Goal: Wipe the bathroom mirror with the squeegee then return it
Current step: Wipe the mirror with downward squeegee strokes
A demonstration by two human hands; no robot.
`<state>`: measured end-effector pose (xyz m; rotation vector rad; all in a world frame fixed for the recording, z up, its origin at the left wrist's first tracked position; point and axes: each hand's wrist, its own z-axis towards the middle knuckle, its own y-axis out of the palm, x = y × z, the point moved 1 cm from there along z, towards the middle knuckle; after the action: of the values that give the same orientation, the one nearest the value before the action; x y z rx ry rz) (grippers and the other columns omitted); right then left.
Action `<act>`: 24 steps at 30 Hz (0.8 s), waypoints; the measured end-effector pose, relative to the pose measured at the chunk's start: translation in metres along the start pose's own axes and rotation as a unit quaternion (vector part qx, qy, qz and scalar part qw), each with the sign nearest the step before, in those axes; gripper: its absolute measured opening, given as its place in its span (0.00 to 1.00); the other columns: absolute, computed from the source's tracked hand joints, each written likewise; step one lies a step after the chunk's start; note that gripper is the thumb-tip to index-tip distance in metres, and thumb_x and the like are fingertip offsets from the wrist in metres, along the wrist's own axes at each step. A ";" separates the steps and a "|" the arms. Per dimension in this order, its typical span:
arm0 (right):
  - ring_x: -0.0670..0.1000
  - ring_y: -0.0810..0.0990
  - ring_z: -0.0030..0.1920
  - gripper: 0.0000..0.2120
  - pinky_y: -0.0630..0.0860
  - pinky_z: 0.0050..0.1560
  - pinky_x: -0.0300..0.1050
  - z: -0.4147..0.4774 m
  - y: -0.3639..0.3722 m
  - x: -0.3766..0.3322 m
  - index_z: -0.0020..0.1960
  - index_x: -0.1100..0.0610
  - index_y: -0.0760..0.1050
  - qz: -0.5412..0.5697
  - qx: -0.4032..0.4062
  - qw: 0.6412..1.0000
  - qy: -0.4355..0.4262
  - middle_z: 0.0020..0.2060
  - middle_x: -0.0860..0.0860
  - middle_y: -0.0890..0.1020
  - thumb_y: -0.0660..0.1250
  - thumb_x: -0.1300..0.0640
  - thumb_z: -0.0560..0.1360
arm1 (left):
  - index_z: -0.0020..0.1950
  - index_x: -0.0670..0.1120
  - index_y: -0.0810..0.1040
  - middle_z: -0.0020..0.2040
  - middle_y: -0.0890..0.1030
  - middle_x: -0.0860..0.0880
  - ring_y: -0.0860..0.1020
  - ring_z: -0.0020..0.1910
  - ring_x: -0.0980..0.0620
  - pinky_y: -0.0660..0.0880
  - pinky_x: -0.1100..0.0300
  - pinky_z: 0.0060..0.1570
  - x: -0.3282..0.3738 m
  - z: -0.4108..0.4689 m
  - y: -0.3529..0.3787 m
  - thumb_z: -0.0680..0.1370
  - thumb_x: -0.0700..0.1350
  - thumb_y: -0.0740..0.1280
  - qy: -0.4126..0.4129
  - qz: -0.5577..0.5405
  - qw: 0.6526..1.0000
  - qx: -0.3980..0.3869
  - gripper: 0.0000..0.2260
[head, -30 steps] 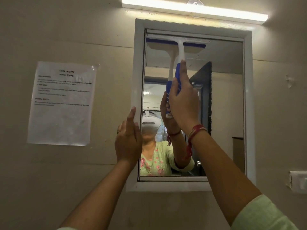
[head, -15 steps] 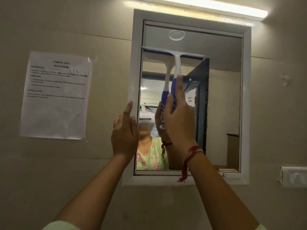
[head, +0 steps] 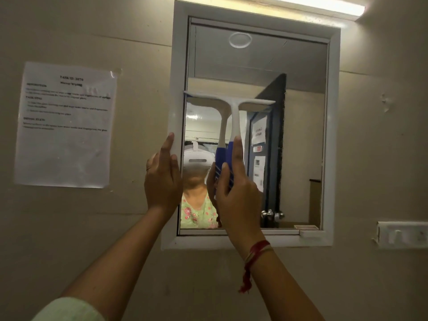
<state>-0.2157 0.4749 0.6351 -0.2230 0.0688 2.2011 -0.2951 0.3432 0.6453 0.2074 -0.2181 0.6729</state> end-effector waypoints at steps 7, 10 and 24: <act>0.44 0.76 0.31 0.26 0.78 0.32 0.40 -0.031 0.000 0.002 0.74 0.46 0.46 0.006 -0.005 1.000 0.002 0.37 0.48 0.78 0.54 0.52 0.80 | 0.72 0.50 0.64 0.54 0.79 0.43 0.65 0.55 0.57 0.67 0.58 0.45 -0.001 0.000 0.000 0.81 0.42 0.53 -0.004 -0.014 1.000 0.017 0.18; 0.45 0.77 0.32 0.26 0.80 0.33 0.44 -0.040 0.001 0.000 0.73 0.44 0.43 0.014 -0.009 1.000 0.015 0.38 0.51 0.80 0.52 0.50 0.80 | 0.72 0.49 0.64 0.48 0.78 0.44 0.66 0.52 0.56 0.67 0.58 0.45 -0.002 0.000 0.000 0.81 0.42 0.53 0.001 -0.007 1.000 0.018 0.18; 0.48 0.77 0.30 0.27 0.79 0.29 0.47 -0.088 -0.007 0.005 0.74 0.44 0.43 -0.013 -0.040 0.999 0.032 0.41 0.54 0.82 0.50 0.48 0.79 | 0.72 0.49 0.64 0.48 0.79 0.43 0.66 0.52 0.56 0.65 0.60 0.47 -0.002 0.000 0.001 0.81 0.42 0.52 -0.002 0.002 1.000 0.024 0.19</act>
<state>-0.2009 0.4717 0.5483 -0.3374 0.0135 2.1720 -0.2972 0.3425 0.6452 0.2545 -0.2073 0.6827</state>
